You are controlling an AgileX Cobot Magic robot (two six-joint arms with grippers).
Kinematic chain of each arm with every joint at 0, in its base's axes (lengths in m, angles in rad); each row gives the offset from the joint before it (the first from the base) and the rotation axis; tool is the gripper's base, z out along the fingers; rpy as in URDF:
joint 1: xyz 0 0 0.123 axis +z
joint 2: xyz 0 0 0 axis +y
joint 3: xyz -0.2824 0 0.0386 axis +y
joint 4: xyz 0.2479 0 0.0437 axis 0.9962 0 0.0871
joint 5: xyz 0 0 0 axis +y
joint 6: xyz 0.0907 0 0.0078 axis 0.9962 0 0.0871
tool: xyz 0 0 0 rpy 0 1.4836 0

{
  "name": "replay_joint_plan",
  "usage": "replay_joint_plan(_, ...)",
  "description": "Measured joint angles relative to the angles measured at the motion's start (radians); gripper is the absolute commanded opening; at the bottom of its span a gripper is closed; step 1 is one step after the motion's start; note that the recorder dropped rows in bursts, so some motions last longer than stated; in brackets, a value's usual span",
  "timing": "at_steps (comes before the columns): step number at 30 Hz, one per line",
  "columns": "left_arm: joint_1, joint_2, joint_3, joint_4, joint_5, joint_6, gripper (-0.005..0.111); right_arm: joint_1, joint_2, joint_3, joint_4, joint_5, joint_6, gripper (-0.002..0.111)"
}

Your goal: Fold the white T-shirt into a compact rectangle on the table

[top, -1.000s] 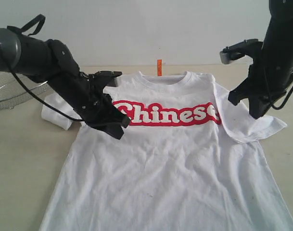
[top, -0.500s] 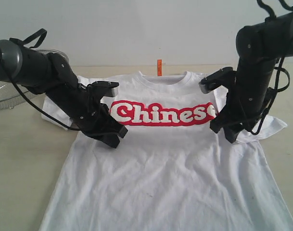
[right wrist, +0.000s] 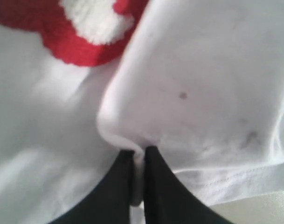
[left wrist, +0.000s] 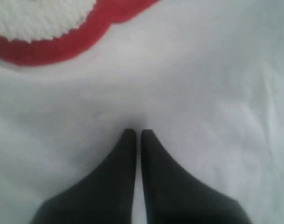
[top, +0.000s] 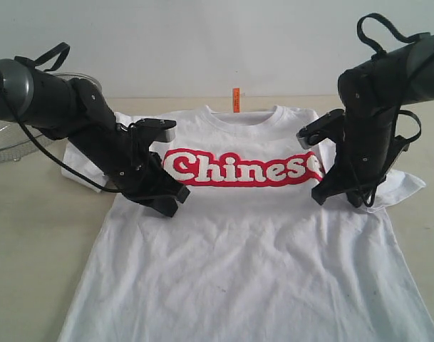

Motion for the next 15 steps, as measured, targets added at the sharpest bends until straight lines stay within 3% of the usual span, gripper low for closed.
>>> replay_joint_plan(9,0.000,0.000,0.000,0.000,-0.002,0.000,0.005,0.000,-0.083,-0.104,0.000,0.085,0.000,0.000)
replay_joint_plan(15,0.000,0.000,0.000,-0.013,-0.005,0.000,0.005,0.000,-0.105,-0.231,0.140,0.193,-0.098,0.000)
